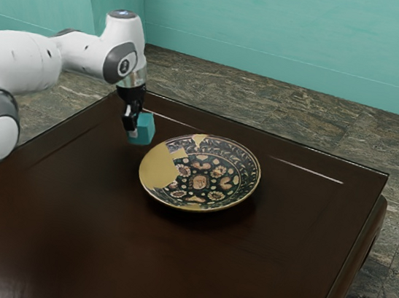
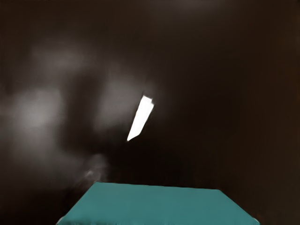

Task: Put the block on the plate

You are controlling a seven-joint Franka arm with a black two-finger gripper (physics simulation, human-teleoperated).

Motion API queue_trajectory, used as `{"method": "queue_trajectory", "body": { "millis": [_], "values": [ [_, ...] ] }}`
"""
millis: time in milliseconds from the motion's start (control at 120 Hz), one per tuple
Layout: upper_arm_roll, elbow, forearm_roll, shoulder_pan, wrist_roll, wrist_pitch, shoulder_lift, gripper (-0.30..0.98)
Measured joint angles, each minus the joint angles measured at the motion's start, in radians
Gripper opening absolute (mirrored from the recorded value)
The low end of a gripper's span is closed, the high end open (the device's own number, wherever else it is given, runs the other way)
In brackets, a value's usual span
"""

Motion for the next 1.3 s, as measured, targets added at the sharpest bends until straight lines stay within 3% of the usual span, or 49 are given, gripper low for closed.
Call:
{"method": "queue_trajectory", "body": {
  "millis": [242, 492, 800, 942, 1075, 1300],
  "values": [
    [-0.008, -0.006, 0.029, -0.155, -0.007, -0.001, -0.021, 0.26],
    [-0.049, 0.01, 0.032, -0.185, -0.012, 0.033, 0.071, 0.28],
    [-0.05, 0.001, 0.037, -0.183, -0.014, 0.084, 0.083, 0.55],
    [-0.05, -0.134, 0.054, -0.192, -0.008, 0.091, -0.061, 0.62],
    [-0.051, -0.37, 0.074, -0.195, 0.056, 0.088, -0.265, 0.65],
    [-0.053, -0.555, 0.079, -0.2, 0.364, -0.01, -0.522, 0.67]
  ]
}}
